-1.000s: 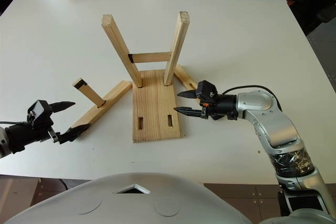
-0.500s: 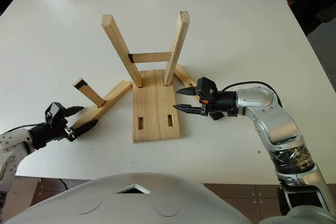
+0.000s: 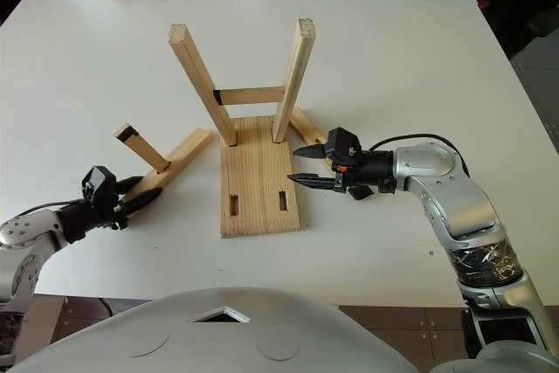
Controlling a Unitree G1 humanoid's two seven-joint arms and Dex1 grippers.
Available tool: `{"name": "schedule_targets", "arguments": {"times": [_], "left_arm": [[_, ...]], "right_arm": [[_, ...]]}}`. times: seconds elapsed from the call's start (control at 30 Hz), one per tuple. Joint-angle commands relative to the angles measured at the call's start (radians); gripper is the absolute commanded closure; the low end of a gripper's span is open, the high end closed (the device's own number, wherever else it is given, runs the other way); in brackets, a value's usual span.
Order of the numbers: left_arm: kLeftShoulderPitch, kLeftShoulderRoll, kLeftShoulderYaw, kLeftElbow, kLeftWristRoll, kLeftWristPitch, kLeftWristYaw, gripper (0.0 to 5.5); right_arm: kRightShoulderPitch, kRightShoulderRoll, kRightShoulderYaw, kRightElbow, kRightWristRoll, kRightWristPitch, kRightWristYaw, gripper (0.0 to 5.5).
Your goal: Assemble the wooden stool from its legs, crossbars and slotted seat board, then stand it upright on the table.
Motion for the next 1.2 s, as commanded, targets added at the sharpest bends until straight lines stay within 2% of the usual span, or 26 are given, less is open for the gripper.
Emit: {"name": "schedule_targets", "arguments": {"times": [0.03, 0.13, 0.27, 0.37, 0.43, 0.53, 0.67, 1.0, 1.2], "left_arm": [[-0.026, -0.019, 0.063, -0.015, -0.04, -0.003, 0.014, 3.49], [-0.073, -0.055, 0.178, -0.078, -0.205, 0.03, 0.012, 3.49], [-0.069, -0.037, 0.371, -0.175, -0.472, 0.084, -0.045, 3.49], [-0.133, -0.01, 0.493, -0.209, -0.662, 0.132, -0.007, 3.49], [-0.186, 0.019, 0.521, -0.307, -0.831, 0.165, 0.03, 3.49], [-0.26, 0.059, 0.466, -0.48, -1.03, 0.192, 0.084, 3.49], [-0.364, 0.074, 0.285, -0.592, -1.122, 0.225, 0.151, 3.49], [-0.411, 0.045, 0.07, -0.581, -0.966, 0.242, 0.119, 3.49], [-0.395, 0.022, -0.003, -0.539, -0.864, 0.237, 0.076, 3.49]], "right_arm": [[-0.04, 0.008, -0.057, -0.018, 0.069, 0.039, -0.005, 3.09], [-0.103, 0.053, -0.115, -0.011, 0.164, 0.106, -0.049, 3.09], [-0.187, 0.104, -0.204, -0.052, 0.348, 0.22, -0.126, 3.09], [-0.238, 0.127, -0.257, -0.097, 0.505, 0.301, -0.18, 2.67], [-0.275, 0.138, -0.28, -0.123, 0.624, 0.349, -0.209, 2.38], [-0.338, 0.146, -0.292, -0.139, 0.777, 0.398, -0.231, 1.94], [-0.42, 0.154, -0.267, -0.125, 0.869, 0.435, -0.261, 1.42], [-0.537, 0.146, -0.219, -0.072, 0.923, 0.494, -0.203, 1.42], [-0.581, 0.157, -0.173, -0.068, 0.872, 0.481, -0.157, 1.42]]}}
